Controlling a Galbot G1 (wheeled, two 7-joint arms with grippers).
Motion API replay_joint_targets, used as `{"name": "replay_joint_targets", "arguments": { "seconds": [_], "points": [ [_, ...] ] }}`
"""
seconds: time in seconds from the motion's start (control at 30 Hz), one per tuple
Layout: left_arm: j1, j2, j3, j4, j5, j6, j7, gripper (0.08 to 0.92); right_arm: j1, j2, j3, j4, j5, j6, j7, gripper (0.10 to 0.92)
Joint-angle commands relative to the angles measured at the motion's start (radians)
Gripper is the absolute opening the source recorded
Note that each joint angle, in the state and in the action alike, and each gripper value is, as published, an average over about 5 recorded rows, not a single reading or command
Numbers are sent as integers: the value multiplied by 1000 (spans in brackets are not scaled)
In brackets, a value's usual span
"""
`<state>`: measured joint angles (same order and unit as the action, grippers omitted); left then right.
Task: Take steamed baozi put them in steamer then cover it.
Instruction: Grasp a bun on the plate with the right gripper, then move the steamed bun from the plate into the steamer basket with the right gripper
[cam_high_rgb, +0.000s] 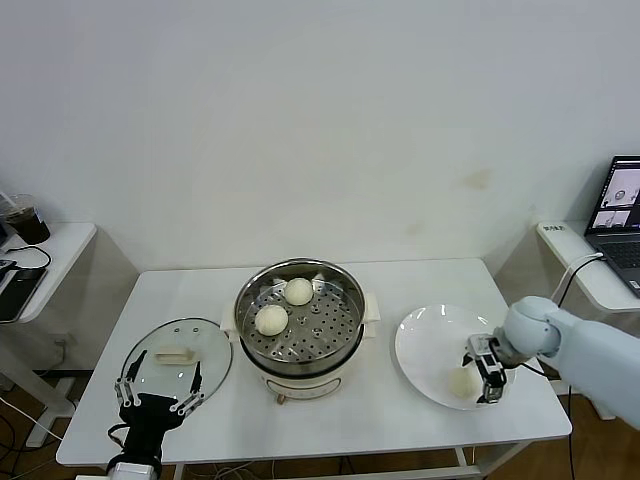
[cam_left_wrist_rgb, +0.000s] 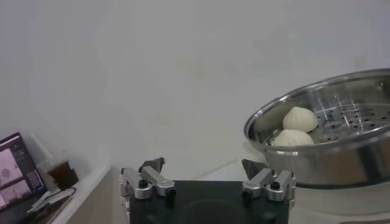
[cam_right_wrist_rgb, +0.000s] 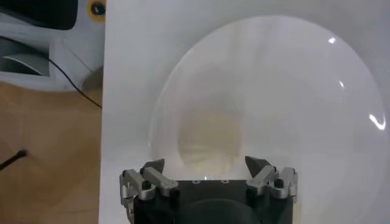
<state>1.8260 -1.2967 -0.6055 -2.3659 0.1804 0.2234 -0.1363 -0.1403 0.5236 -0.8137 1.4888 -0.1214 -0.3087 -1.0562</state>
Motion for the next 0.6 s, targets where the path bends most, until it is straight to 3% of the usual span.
{"name": "replay_joint_targets", "arguments": {
  "seconds": [0.03, 0.37, 0.6],
  "points": [
    [-4, 2, -1, 1, 0, 0, 0, 823, -34, 37, 22, -31, -16, -3, 8, 753],
    [-12, 1, 2, 6, -1, 0, 1, 823, -10, 31, 21, -28, 2, -3, -20, 620],
    [-14, 3, 3, 5, -3, 0, 1, 823, 45, 6, 34, -24, 32, 0, -65, 619]
  ]
}}
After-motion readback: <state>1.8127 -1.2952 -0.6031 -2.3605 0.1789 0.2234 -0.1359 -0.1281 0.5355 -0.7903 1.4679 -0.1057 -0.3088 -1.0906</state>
